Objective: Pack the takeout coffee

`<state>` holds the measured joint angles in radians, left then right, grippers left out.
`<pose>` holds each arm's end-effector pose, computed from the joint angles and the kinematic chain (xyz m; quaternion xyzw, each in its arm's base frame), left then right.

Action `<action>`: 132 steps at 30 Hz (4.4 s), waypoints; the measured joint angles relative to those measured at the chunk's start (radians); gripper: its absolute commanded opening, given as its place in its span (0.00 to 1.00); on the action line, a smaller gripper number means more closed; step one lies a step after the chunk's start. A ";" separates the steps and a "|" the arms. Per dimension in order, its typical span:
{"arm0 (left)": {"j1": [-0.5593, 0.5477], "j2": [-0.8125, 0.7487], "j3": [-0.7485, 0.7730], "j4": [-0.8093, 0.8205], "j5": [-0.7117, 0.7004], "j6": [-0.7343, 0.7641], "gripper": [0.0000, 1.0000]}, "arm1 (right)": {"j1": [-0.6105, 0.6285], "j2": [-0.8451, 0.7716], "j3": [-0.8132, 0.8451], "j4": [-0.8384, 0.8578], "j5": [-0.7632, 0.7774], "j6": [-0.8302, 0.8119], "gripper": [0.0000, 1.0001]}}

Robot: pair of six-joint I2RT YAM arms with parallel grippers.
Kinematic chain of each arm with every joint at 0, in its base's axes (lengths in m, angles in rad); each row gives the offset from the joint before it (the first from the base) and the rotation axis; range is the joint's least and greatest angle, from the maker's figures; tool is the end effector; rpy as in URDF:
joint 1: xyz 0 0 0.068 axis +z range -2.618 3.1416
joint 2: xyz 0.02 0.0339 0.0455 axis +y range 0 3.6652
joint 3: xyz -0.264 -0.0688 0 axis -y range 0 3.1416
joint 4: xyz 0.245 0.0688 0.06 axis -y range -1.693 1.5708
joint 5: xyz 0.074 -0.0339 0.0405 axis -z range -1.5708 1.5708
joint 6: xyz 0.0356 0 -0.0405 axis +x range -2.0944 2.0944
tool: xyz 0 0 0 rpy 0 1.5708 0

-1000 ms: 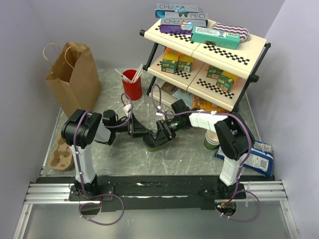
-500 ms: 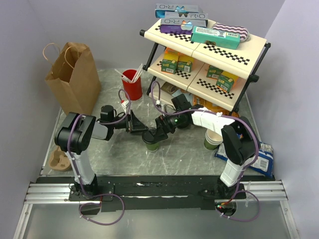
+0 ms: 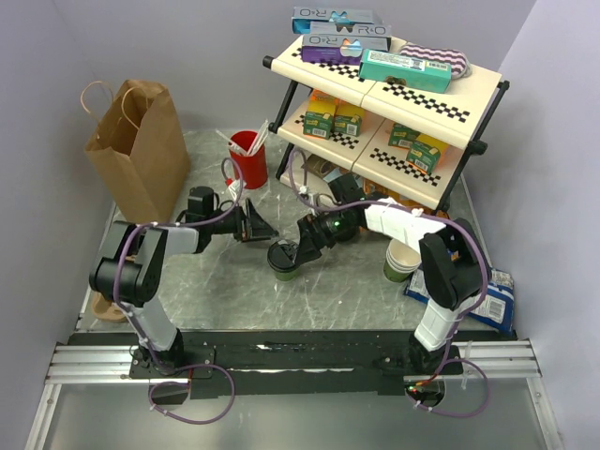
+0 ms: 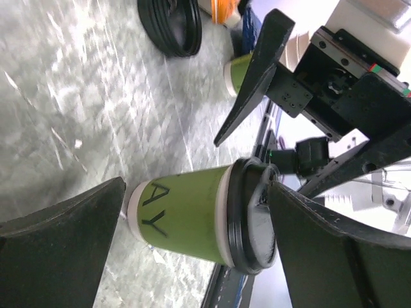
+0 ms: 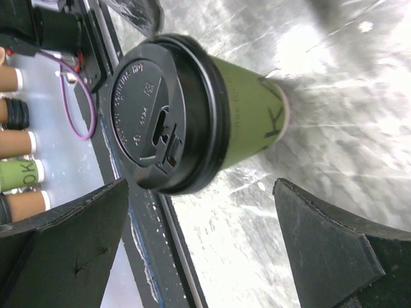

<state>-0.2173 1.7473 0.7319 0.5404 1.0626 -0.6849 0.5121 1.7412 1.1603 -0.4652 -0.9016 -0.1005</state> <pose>0.3133 -0.1010 0.1551 0.0862 0.7771 -0.5850 0.2156 0.2920 0.1962 0.2062 -0.3699 0.7948 0.4596 0.1425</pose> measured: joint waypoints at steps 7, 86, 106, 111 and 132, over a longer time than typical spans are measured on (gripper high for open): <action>0.018 -0.187 0.128 -0.313 -0.160 0.117 1.00 | -0.114 -0.001 0.099 -0.061 -0.032 0.002 1.00; -0.072 -0.197 0.034 -0.687 -0.233 0.230 0.95 | -0.039 0.114 -0.054 0.195 -0.203 0.126 0.94; -0.066 -0.160 0.072 -0.756 -0.206 0.195 0.97 | -0.043 0.124 -0.043 0.177 -0.209 0.107 0.94; -0.071 -0.163 0.100 -0.774 -0.206 0.250 0.99 | -0.043 0.133 -0.008 0.124 -0.208 0.077 0.96; -0.040 -0.274 0.104 -0.635 -0.175 0.292 0.99 | -0.106 0.078 0.193 -0.165 -0.052 -0.126 0.96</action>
<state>-0.2569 1.4738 0.8356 -0.0948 0.8871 -0.3931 0.4061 1.8191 1.3537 -0.6300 -0.9539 -0.2264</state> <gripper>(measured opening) 0.994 0.996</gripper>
